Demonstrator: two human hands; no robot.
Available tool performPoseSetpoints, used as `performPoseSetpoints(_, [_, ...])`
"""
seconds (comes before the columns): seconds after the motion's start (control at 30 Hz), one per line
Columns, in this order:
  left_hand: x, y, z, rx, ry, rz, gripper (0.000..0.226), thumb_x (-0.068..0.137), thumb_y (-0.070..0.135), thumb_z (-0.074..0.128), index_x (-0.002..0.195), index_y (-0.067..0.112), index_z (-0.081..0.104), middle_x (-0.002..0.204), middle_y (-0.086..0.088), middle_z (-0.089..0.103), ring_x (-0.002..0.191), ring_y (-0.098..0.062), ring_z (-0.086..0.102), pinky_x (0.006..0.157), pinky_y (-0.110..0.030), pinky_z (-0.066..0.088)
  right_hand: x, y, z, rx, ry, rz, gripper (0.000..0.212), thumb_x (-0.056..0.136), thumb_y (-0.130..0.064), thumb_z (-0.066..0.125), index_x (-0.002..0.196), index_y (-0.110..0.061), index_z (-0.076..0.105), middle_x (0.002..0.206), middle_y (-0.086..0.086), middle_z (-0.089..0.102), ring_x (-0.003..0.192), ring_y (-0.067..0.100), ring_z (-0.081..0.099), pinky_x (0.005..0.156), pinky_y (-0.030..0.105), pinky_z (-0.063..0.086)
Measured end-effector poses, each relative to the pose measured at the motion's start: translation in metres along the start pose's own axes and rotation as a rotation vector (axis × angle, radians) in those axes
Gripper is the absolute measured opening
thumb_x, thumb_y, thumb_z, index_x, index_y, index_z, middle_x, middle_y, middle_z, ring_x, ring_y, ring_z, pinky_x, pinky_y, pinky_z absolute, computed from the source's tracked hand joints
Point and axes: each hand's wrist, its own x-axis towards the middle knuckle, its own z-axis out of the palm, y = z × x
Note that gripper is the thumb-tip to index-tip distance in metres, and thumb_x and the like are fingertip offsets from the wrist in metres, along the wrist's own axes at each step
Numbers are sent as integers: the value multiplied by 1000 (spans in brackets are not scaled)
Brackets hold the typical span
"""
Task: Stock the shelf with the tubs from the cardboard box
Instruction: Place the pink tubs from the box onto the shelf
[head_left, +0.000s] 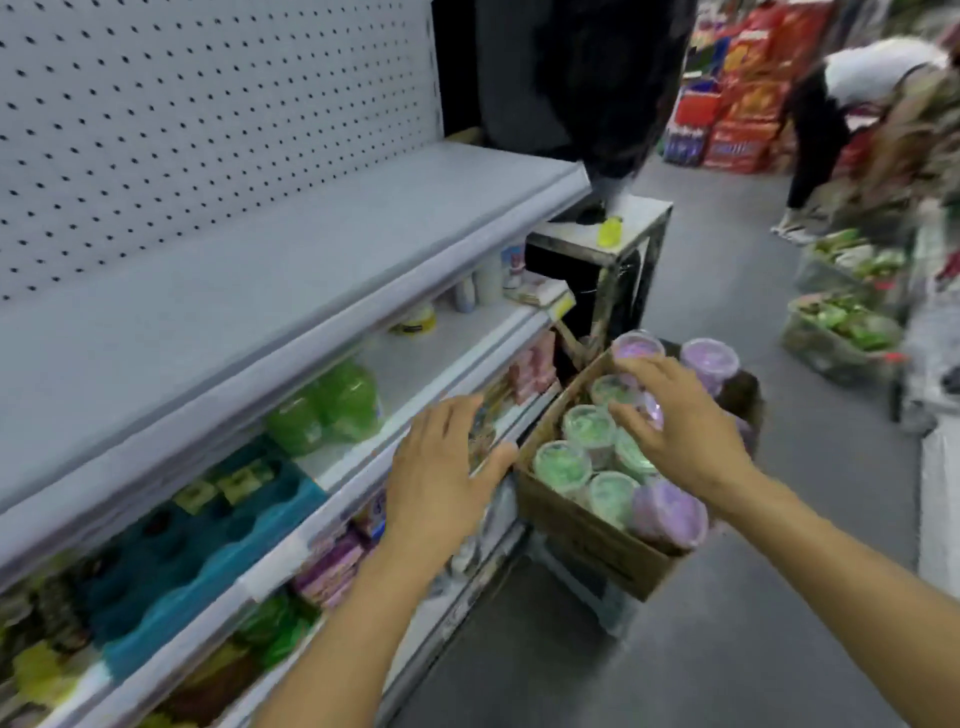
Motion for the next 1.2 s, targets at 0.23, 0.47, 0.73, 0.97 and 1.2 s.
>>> performPoseSetpoints(0.23, [49, 30, 125, -161, -352, -21, 52, 91, 50, 52, 137, 27, 44, 138, 6, 45, 127, -12, 40, 95, -16, 27, -34, 149, 17, 56, -214, 427, 44, 87, -24, 61, 128, -10, 56, 123, 16, 58, 113, 36, 54, 96, 44, 43])
performPoseSetpoints(0.47, [137, 27, 248, -281, -636, -181, 51, 89, 46, 56, 133, 22, 48, 133, -2, 52, 122, -19, 49, 103, -39, 41, -23, 240, 71, 103, -587, 669, 44, 89, -14, 54, 133, -12, 50, 132, 11, 53, 108, 24, 54, 97, 36, 42])
performPoseSetpoints(0.73, [253, 31, 360, -558, -769, -544, 35, 92, 37, 57, 121, 18, 57, 121, -3, 58, 109, -19, 55, 91, -33, 47, -9, 316, 147, 246, -1012, 737, 60, 81, -14, 72, 136, -20, 51, 134, -8, 50, 124, 15, 50, 99, 24, 42])
performPoseSetpoints(0.97, [321, 39, 426, -686, -778, -780, 37, 96, 39, 50, 122, 12, 52, 94, -1, 55, 91, -19, 52, 71, -32, 44, 27, 336, 151, 432, -1062, 867, 17, 92, -5, 52, 92, -11, 68, 70, -4, 70, 59, 8, 64, 52, 23, 53])
performPoseSetpoints(1.2, [366, 50, 461, -711, -715, -805, 53, 95, 53, 40, 129, 12, 48, 126, -15, 53, 82, -22, 51, 74, -35, 51, 57, 362, 138, 639, -759, 1084, 10, 89, -13, 66, 94, -7, 72, 62, -2, 61, 49, 8, 54, 44, 20, 47])
